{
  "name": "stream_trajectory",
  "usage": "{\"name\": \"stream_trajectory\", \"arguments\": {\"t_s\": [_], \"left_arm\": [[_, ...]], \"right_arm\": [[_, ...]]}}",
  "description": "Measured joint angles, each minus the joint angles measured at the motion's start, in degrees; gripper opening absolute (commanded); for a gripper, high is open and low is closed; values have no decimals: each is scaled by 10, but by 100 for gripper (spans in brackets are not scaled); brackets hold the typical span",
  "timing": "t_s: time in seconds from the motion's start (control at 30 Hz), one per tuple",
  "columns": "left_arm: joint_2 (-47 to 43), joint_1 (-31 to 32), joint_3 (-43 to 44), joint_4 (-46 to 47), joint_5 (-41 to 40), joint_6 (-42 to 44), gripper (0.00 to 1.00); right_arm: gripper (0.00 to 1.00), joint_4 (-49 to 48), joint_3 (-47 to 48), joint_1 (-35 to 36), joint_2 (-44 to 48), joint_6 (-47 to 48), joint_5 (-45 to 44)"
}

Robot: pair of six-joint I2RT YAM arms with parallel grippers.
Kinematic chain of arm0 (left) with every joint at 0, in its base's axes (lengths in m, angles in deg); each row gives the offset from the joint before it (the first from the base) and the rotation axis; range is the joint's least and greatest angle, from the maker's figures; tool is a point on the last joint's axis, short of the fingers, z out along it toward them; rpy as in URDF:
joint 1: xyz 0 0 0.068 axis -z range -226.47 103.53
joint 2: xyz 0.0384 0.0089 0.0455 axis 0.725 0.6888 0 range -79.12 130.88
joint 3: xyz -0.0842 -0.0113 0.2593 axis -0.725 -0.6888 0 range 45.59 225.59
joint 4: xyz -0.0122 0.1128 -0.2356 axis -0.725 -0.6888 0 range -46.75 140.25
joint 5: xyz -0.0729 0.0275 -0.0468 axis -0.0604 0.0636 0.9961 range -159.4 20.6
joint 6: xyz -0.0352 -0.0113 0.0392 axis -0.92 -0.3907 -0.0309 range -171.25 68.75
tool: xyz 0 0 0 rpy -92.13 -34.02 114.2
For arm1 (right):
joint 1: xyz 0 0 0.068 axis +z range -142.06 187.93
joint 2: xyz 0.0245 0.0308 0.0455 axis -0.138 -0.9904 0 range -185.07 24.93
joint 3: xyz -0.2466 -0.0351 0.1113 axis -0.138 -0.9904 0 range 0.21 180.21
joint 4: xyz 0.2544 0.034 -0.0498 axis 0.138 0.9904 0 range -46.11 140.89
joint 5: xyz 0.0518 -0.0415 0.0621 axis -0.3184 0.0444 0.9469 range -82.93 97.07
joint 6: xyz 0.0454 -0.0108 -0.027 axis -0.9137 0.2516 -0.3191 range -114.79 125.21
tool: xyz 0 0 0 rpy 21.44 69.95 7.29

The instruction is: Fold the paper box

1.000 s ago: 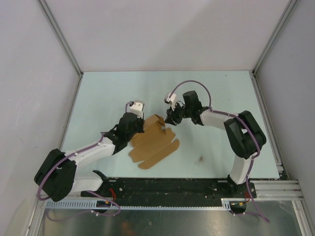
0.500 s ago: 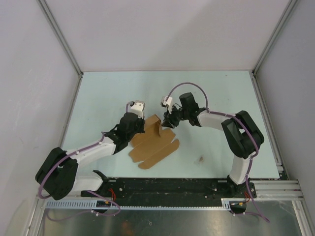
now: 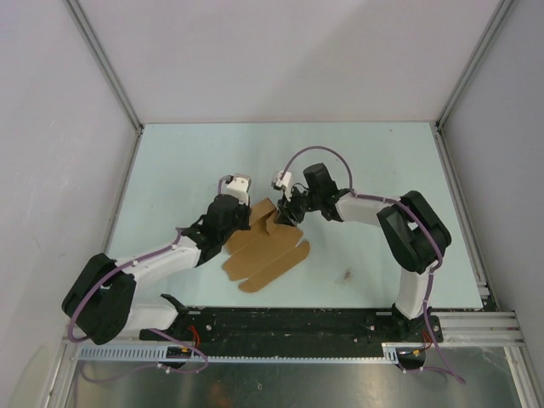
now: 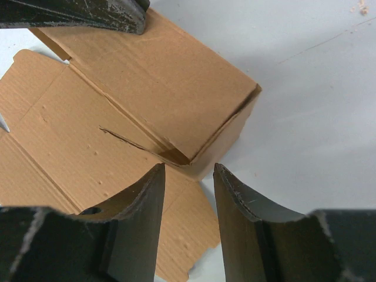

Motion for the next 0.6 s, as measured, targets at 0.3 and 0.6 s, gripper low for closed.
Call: {"name": "stream_trajectory", "arguments": {"t_s": [0.3, 0.6], "left_arm": [[1, 0, 0, 2, 0, 0, 15], [2, 0, 0, 3, 1, 0, 15]], "right_arm": [[44, -21, 2, 10, -18, -9, -2], [48, -54, 2, 21, -29, -25, -9]]}}
